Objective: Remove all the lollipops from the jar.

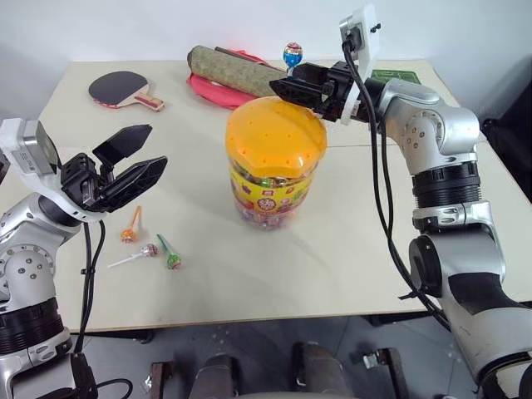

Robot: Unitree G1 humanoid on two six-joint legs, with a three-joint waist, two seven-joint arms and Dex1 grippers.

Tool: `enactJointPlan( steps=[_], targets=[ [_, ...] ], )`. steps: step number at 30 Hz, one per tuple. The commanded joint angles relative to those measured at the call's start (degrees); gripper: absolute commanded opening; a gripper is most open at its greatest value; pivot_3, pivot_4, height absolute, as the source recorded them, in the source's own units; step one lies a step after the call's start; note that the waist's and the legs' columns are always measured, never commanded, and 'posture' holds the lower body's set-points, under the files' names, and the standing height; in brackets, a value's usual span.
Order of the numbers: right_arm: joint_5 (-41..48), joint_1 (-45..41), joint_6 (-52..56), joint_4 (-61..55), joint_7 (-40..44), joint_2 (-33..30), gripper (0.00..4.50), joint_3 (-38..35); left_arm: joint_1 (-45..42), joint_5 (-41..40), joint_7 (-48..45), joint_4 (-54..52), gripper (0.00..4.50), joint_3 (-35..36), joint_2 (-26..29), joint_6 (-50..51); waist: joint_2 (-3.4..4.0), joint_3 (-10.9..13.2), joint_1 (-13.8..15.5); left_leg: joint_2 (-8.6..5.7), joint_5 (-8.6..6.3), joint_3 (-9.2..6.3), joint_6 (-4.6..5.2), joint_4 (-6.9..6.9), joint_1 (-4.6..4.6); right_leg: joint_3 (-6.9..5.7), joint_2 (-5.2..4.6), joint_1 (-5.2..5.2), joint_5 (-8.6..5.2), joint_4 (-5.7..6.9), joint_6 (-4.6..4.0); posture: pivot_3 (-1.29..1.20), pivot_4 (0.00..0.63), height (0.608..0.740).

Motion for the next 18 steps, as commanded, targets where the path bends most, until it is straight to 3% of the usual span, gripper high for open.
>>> enactJointPlan(
  steps=[1, 7, 12, 15, 18],
  targets=[
    [-0.32, -1.27, -0.36, -0.40, 0.48, 0.56, 2.03, -1.38, 0.28, -1.16, -0.25, -1.08, 4.50, 1.40, 0.53, -1.61, 0.00, 0.00, -0.18, 0.01, 0.00, 0.00, 0.00, 0.00, 0.00, 0.00, 0.01, 0.00, 0.00, 0.00, 0.00, 0.00, 0.150, 0.740],
    [-0.94, -2.35, -2.77, 1.08, 1.50, 0.98, 0.03, -2.81, -1.69, -1.61, -1.58, 0.60, 4.50, 0.96, 0.94, -2.58, 0.00, 0.00, -0.10, 0.01, 0.00, 0.00, 0.00, 0.00, 0.00, 0.00, 0.02, 0.00, 0.00, 0.00, 0.00, 0.00, 0.150, 0.740],
    [3.63, -4.63, -7.88, 3.11, 7.46, -0.95, 0.01, -9.68, -2.27, 0.89, -8.87, 3.92, 4.50, -2.74, 3.71, -2.74, 0.02, 0.01, -0.05, 0.01, 0.00, 0.00, 0.00, 0.00, -0.01, 0.00, 0.02, 0.00, 0.00, -0.02, 0.00, 0.00, 0.150, 0.740],
    [2.41, -6.06, -6.65, 6.43, 9.60, -8.40, 0.01, -11.66, -3.76, 3.40, -14.21, 7.00, 4.50, -6.39, 4.80, -4.62, 0.14, 0.09, 0.84, -0.03, 0.00, -0.01, 0.00, -0.02, -0.04, -0.01, 0.03, 0.00, 0.00, -0.04, 0.00, 0.00, 0.150, 0.740],
    [-2.99, -4.80, -3.62, 8.97, 11.46, -17.44, 0.01, -7.79, -3.33, 5.09, -16.89, 6.56, 4.50, -8.78, 3.87, -7.10, 0.12, 0.08, 1.68, -0.04, -0.03, -0.03, 0.05, -0.02, -0.06, -0.01, 0.02, 0.00, 0.00, -0.10, 0.01, 0.00, 0.150, 0.740]
  ],
)
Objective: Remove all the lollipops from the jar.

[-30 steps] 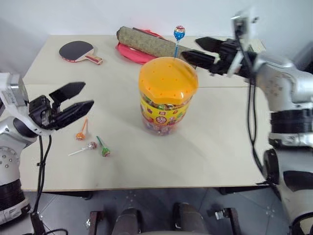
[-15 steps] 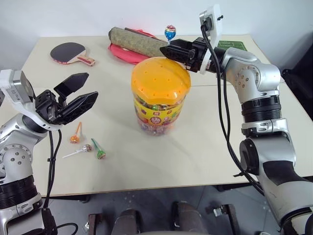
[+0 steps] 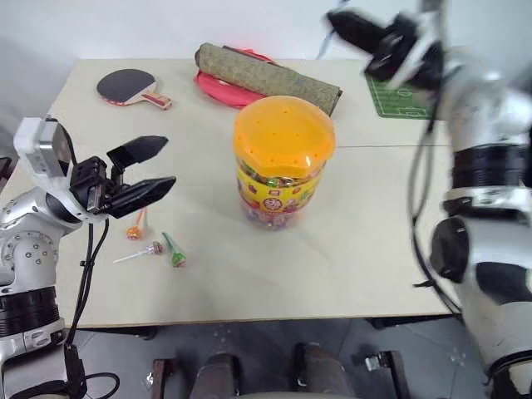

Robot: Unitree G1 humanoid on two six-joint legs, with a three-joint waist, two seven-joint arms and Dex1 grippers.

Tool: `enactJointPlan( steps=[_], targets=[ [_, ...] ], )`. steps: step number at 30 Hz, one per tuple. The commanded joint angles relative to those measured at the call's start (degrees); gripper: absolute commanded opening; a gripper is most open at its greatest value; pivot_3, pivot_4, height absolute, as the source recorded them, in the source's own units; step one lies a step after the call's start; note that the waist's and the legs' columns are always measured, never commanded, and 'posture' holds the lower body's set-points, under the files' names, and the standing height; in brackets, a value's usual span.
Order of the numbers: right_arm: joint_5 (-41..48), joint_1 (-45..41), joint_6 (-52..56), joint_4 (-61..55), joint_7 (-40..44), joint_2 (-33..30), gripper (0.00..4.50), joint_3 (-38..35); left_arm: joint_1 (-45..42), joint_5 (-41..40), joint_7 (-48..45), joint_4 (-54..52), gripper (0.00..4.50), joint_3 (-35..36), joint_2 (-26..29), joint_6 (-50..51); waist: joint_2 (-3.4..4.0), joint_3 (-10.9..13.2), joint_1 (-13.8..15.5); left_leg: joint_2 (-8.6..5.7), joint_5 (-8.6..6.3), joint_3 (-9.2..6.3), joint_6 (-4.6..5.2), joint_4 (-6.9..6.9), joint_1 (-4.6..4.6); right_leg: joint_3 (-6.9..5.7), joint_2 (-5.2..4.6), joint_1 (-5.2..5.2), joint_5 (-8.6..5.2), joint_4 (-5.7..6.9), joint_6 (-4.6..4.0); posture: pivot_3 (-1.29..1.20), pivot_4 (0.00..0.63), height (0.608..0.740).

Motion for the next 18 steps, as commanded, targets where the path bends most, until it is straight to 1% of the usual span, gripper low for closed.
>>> enactJointPlan(
  steps=[1, 2, 3, 4, 5, 8, 10, 13, 16, 18],
  targets=[
    [-5.61, 1.14, 3.67, 1.84, 2.93, -8.56, 0.01, 2.98, 0.19, 1.83, -3.52, -1.24, 4.50, -2.08, -0.20, -3.12, -0.01, -0.01, 0.12, 0.00, -0.04, 0.00, 0.03, 0.00, 0.00, 0.00, 0.00, 0.01, 0.00, -0.02, 0.00, 0.00, 0.150, 0.740],
    [-6.97, 1.94, 5.43, 1.69, 4.04, -10.71, 0.01, 4.62, 0.52, 2.49, -3.77, -1.52, 4.50, -2.61, -0.34, -3.74, -0.01, -0.01, 0.06, 0.00, -0.05, 0.04, 0.04, -0.01, -0.01, 0.00, 0.00, 0.00, 0.00, -0.05, 0.00, 0.00, 0.150, 0.740],
    [-10.05, 4.27, 6.87, 1.43, 4.79, -14.43, 0.01, 7.24, 1.56, 3.51, -5.11, -2.10, 4.50, -3.63, -0.27, -4.85, -0.01, -0.01, 0.02, 0.00, -0.06, 0.10, 0.03, -0.04, -0.01, 0.00, 0.00, 0.00, 0.00, -0.14, 0.00, 0.00, 0.150, 0.740],
    [-13.03, 7.90, 8.02, 1.11, 5.34, -18.55, 0.01, 9.32, 2.75, 6.22, -6.55, -1.98, 4.50, -5.27, -0.20, -7.76, -0.01, -0.01, 0.00, 0.01, -0.06, 0.12, 0.03, -0.05, -0.01, 0.00, 0.00, 0.00, 0.00, -0.15, 0.01, 0.00, 0.150, 0.740],
    [-15.59, 11.89, 8.43, 0.47, 6.15, -22.20, 0.01, 11.27, 3.71, 7.32, -7.28, -2.21, 4.50, -6.54, 0.29, -7.91, -0.01, -0.01, 0.01, 0.02, -0.06, 0.13, 0.03, -0.09, -0.01, -0.01, 0.00, 0.00, 0.00, -0.17, 0.01, 0.00, 0.150, 0.740],
    [-19.12, 23.01, 4.10, -3.33, 8.18, -27.48, 0.01, 13.64, 5.36, 9.11, -9.30, -1.72, 4.50, -8.12, 0.74, -9.73, 0.04, 0.02, 0.24, 0.01, -0.07, 0.14, 0.04, -0.16, -0.04, -0.09, -0.01, -0.01, 0.00, -0.23, 0.01, 0.00, 0.150, 0.740],
    [-23.19, 30.33, 3.02, -4.64, 5.67, -28.72, 0.01, 16.09, 6.29, 10.27, -10.28, -0.77, 4.50, -8.60, 0.57, -11.13, 0.09, 0.05, 0.02, 0.02, -0.07, 0.26, 0.04, -0.14, -0.12, -0.08, -0.03, -0.10, 0.00, -0.27, 0.03, 0.00, 0.150, 0.740],
    [-26.46, 36.03, -0.76, -4.56, 3.28, -28.64, 0.01, 16.92, 6.58, 11.16, -10.56, 0.05, 4.50, -8.97, 0.47, -11.85, 0.17, 0.09, -0.55, 0.09, -0.07, 0.48, 0.03, -0.06, -0.07, -0.06, -0.03, -0.17, 0.00, -0.21, 0.02, 0.00, 0.150, 0.740],
    [-26.22, 39.93, -3.76, -1.47, -0.37, -26.92, 0.01, 14.00, 6.17, 12.69, -8.44, 0.68, 4.50, -8.76, 0.19, -12.99, 0.27, 0.15, -0.59, 0.10, -0.01, 0.67, 0.07, 0.07, 0.00, 0.09, -0.07, -0.17, 0.00, -0.18, 0.02, 0.00, 0.150, 0.740],
    [-25.59, 40.74, -4.17, -1.07, -1.75, -26.37, 0.01, 12.12, 5.93, 13.59, -7.22, 0.93, 4.50, -8.97, 0.47, -12.78, 0.27, 0.15, -0.15, 0.10, 0.00, 0.65, 0.07, 0.13, 0.03, 0.12, -0.07, -0.13, 0.01, -0.14, 0.02, 0.00, 0.150, 0.740]
  ],
)
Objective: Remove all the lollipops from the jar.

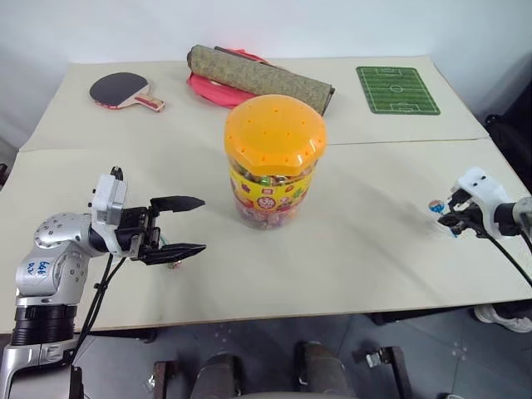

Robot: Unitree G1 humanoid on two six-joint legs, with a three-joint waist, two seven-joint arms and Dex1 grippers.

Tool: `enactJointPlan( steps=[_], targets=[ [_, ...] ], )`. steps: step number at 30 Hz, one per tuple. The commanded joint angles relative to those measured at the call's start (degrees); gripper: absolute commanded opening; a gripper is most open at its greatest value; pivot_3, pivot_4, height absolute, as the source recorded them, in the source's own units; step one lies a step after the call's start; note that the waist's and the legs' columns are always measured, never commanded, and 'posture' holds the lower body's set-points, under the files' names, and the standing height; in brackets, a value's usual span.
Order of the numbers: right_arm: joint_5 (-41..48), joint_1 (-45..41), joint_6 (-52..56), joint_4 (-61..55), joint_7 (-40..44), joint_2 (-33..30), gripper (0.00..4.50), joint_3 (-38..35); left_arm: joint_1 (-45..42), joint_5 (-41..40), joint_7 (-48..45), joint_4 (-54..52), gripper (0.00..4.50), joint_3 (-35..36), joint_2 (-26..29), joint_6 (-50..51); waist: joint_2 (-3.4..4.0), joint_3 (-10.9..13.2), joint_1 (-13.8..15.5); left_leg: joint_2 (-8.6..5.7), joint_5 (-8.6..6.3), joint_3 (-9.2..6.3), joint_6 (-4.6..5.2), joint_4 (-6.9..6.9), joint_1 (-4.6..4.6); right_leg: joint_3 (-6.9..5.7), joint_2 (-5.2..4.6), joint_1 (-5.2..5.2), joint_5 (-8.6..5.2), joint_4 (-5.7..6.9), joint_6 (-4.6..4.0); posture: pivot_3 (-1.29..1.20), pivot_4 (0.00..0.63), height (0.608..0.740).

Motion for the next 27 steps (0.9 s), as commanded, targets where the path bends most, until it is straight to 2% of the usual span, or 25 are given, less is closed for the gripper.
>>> enactJointPlan(
  steps=[1, 2, 3, 6, 9, 12, 14, 15, 20, 24, 27],
  targets=[
    [1.02, 0.75, -2.73, 0.71, -2.61, 0.13, 0.01, -4.94, -0.37, 1.31, 1.86, -0.18, 4.50, 0.81, 0.84, -0.82, 0.00, 0.00, 0.37, 0.00, 0.00, -0.01, 0.00, 0.02, 0.01, 0.01, 0.00, 0.00, 0.00, 0.01, 0.00, 0.00, 0.150, 0.740],
    [1.60, 0.76, -3.12, 0.56, -2.44, 0.10, 0.51, -6.03, -0.29, 1.58, 2.38, -0.23, 4.50, 1.04, 0.96, -1.00, 0.00, 0.00, 0.44, 0.00, 0.00, 0.00, 0.00, 0.02, 0.00, 0.03, 0.00, 0.00, 0.00, 0.00, 0.00, 0.00, 0.150, 0.740],
    [2.38, 0.92, -3.46, 0.15, -1.12, -0.13, 0.69, -6.85, -0.15, 1.67, 2.74, -0.32, 4.50, 1.30, 1.10, -0.99, 0.00, 0.00, 0.49, 0.00, 0.00, -0.01, 0.00, 0.02, 0.00, 0.03, 0.00, 0.01, 0.00, 0.00, 0.00, 0.00, 0.150, 0.740],
    [4.38, 1.64, -6.37, -1.03, 1.68, -0.46, 1.71, -9.32, 0.47, 2.72, 3.70, -0.44, 4.50, 1.57, 1.81, -1.33, 0.00, 0.00, 0.64, 0.00, 0.00, -0.07, 0.00, -0.01, 0.00, -0.01, 0.00, 0.00, 0.00, 0.01, 0.00, 0.00, 0.150, 0.740],
    [9.56, 3.18, -16.74, -4.64, 6.20, 0.55, 2.74, -15.10, 2.57, 3.47, 6.26, -1.07, 4.50, 3.72, 3.01, -1.50, 0.00, 0.00, 0.58, -0.01, 0.00, -0.09, 0.00, -0.06, -0.01, -0.03, 0.00, 0.00, 0.00, -0.01, 0.00, 0.00, 0.150, 0.740],
    [23.41, 4.70, -20.22, -12.82, 15.99, 6.39, 3.75, -23.31, 5.45, 5.44, 9.02, -1.24, 4.50, 5.96, 4.37, -2.95, 0.00, 0.00, 0.27, 0.02, 0.00, -0.09, -0.01, -0.08, 0.02, -0.06, 0.02, 0.00, 0.01, -0.01, 0.01, 0.00, 0.150, 0.740],
    [24.79, 6.96, -21.11, -18.17, 17.23, 9.21, 4.38, -22.50, 8.46, 6.76, 11.22, -1.71, 4.50, 7.86, 4.90, -3.88, 0.00, 0.00, 0.28, 0.07, 0.00, -0.10, -0.01, -0.08, 0.09, -0.06, 0.07, 0.08, 0.01, -0.01, 0.01, 0.00, 0.150, 0.740],
    [26.14, 8.77, -19.65, -21.79, 18.56, 10.32, 4.46, -21.26, 10.06, 7.41, 12.51, -2.10, 4.50, 8.80, 5.03, -4.18, 0.00, 0.00, 0.41, 0.08, -0.01, -0.10, -0.01, -0.09, 0.14, -0.06, 0.06, 0.12, 0.01, 0.01, 0.01, 0.00, 0.150, 0.740],
    [23.73, 15.37, -27.83, -30.38, 23.31, 17.20, 4.46, -12.98, 17.37, 10.98, 19.21, -4.18, 4.50, 12.07, 3.57, -6.83, -0.01, 0.00, 0.98, 0.04, -0.03, -0.27, -0.01, -0.07, 0.16, -0.15, 0.00, 0.25, 0.01, 0.00, 0.01, 0.00, 0.150, 0.740],
    [19.98, 15.86, -37.04, -24.88, 25.51, 19.72, 4.46, -10.20, 21.31, 13.66, 24.65, -4.87, 4.50, 14.72, 1.91, -9.99, 0.00, 0.00, 1.81, -0.03, -0.04, -0.30, 0.02, 0.01, 0.16, -0.11, -0.06, 0.28, 0.02, -0.02, 0.04, 0.00, 0.150, 0.740],
    [18.45, 15.15, -41.10, -19.80, 24.22, 20.26, 4.46, -10.56, 23.84, 13.95, 28.36, -8.24, 4.50, 16.31, 0.02, -11.06, -0.01, 0.00, 1.95, -0.02, -0.04, -0.33, 0.02, 0.02, 0.20, -0.16, -0.05, 0.35, 0.02, -0.03, 0.04, 0.00, 0.150, 0.740]
  ],
)
